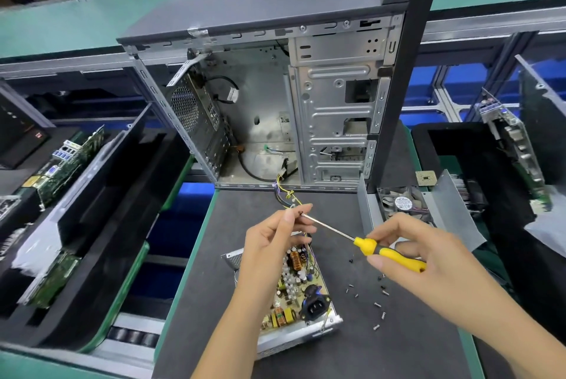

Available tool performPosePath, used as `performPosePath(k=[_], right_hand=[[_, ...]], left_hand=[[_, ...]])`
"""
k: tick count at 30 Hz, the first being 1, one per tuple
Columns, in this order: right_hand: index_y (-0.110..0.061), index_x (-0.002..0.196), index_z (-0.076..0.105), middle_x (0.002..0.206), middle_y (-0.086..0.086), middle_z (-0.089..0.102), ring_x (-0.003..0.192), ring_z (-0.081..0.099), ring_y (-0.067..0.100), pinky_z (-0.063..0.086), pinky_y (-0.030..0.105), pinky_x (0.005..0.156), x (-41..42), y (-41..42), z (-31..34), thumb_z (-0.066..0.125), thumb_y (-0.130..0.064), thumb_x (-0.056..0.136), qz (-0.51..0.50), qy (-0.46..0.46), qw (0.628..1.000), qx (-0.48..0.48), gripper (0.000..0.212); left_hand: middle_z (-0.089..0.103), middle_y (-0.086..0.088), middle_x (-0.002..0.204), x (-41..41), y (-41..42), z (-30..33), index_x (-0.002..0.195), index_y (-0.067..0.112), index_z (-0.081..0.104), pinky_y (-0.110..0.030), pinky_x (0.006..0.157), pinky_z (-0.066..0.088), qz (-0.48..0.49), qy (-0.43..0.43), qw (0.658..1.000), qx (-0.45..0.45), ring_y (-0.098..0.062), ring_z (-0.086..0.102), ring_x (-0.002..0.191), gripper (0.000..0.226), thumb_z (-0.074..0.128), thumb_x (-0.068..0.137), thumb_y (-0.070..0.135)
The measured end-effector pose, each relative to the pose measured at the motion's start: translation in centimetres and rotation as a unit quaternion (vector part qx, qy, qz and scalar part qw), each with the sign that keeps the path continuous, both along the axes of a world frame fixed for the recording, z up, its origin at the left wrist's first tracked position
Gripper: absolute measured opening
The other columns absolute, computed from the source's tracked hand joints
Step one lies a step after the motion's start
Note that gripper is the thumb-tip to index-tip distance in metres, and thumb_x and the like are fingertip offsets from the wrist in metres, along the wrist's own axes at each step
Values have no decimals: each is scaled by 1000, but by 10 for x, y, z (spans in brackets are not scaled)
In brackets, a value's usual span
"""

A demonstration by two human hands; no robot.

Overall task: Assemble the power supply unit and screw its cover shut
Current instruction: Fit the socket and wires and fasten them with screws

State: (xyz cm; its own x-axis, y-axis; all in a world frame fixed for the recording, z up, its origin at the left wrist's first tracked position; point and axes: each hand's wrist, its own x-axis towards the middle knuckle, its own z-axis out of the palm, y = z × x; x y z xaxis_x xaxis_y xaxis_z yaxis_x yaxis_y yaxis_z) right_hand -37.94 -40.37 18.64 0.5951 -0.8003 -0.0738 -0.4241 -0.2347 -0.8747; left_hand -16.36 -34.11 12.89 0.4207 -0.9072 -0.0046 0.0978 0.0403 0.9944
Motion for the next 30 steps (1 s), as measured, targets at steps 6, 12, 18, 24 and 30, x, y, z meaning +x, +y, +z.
performPosePath(k=[6,12,18,24,30], right_hand=[[-36,90,62,81,-12,67,56,57,9,43,14,51,-5,-1,-2,72,-22,81,-29,-19,999,14,20],[-36,92,62,73,-14,65,54,52,11,41,26,56,-16,-3,1,70,-23,81,-41,-14,999,16,19],[-38,93,62,72,-14,64,56,49,25,39,28,55,-29,-3,2,70,-27,81,-51,14,999,8,18],[-40,92,63,76,-13,66,51,49,16,42,29,55,-36,-1,1,71,-25,80,-67,4,998,14,20],[-40,93,63,81,-12,67,57,53,26,46,32,58,-34,3,2,70,-27,81,-66,7,998,16,20]], left_hand=[[73,-12,92,18,-14,-7,101,12,77,-29,76,58,30,-27,999,32,-25,70,87,36,47,102,33],[69,-8,96,54,-69,-16,100,3,64,-37,88,51,-80,-290,863,406,-25,65,93,59,47,94,60],[71,-4,74,41,-71,-16,83,-5,62,-20,47,30,-159,-184,925,294,-11,30,47,28,66,93,21],[65,-22,96,30,-57,-6,96,-10,58,-31,85,47,-259,-200,923,204,-19,58,89,12,64,91,-1],[72,-14,106,24,-48,-11,107,-1,64,-17,88,46,-281,-244,917,142,-2,65,96,19,49,96,-7]])
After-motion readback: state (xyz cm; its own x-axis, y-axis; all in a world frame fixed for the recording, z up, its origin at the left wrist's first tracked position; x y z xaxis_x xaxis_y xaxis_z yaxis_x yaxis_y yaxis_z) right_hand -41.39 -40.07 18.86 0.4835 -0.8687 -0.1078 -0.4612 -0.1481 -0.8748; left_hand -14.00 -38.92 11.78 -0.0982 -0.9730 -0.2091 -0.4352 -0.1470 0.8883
